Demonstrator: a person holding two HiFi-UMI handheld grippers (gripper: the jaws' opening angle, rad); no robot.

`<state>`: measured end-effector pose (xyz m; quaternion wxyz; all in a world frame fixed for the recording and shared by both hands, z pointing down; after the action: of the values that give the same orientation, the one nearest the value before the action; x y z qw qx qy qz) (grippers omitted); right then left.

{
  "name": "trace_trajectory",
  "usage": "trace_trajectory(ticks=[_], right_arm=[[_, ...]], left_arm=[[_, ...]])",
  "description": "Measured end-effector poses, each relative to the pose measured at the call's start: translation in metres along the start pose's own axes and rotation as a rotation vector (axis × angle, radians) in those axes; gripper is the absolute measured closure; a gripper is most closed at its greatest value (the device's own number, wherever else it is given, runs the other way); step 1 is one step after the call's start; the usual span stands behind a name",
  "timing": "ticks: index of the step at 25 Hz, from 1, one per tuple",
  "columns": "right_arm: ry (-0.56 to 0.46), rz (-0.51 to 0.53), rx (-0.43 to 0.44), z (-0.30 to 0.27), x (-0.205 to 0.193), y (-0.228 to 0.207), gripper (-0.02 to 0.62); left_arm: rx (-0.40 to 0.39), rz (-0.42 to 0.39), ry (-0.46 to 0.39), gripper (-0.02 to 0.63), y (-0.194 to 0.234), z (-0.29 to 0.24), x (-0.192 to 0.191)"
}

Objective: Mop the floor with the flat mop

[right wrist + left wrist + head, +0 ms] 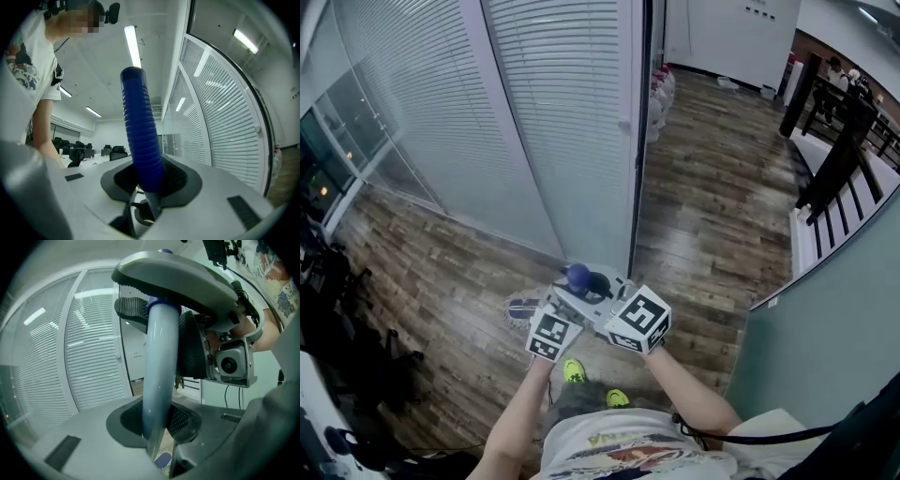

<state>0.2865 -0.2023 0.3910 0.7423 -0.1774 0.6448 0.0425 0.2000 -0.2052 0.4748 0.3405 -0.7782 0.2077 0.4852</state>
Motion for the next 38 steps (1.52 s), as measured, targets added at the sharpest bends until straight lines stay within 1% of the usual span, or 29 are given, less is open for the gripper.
trace_trajectory(ticks=[6, 10, 16, 19, 23, 28, 32, 34, 38], right_arm=[[0.021, -0.036, 0.015, 0.038, -0.026, 0.059, 0.469], [0.055, -0.042, 0.032, 0.06, -0.052, 0.103, 0.459], [0.137, -0.048, 0.058, 0.096, -0.095, 0.197, 0.442], [0.164, -0.054, 0.071, 0.116, -0.111, 0.25, 0.433], [0.154, -0.051, 0.078, 0.14, -0.115, 0.315, 0.428], [0.147, -0.06, 0.064, 0.19, -0.125, 0.397, 0.428], [0.176, -0.067, 0.073, 0.224, -0.136, 0.457, 0.423], [0.181, -0.071, 0.078, 0.235, -0.138, 0.481, 0.42], [0.189, -0.068, 0.092, 0.248, -0.139, 0.511, 0.417]], left_arm=[[-0.035, 0.041, 0.042, 0.535, -0.058, 0.034, -0.005], [-0.022, 0.077, 0.056, 0.522, -0.099, 0.061, -0.019], [-0.031, 0.123, 0.087, 0.505, -0.18, 0.123, -0.043], [-0.002, 0.123, 0.077, 0.5, -0.22, 0.163, -0.044], [0.021, 0.143, 0.044, 0.499, -0.268, 0.215, -0.036], [0.0, 0.147, 0.035, 0.497, -0.345, 0.27, -0.025], [-0.015, 0.151, 0.049, 0.494, -0.402, 0.311, -0.021], [-0.019, 0.155, 0.047, 0.492, -0.422, 0.329, -0.017], [-0.016, 0.157, 0.043, 0.492, -0.446, 0.353, -0.012]])
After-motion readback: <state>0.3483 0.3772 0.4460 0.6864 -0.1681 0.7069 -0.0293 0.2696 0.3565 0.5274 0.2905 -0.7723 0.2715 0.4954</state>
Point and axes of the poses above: the fingertips, and each gripper's own axes: z backward along the fingers, y to its left, x out of its top, the point moved 9 cm from there along z, backward along the fingers, and after that the axes turned 8 degrees about -z, right-handed, at the moved point
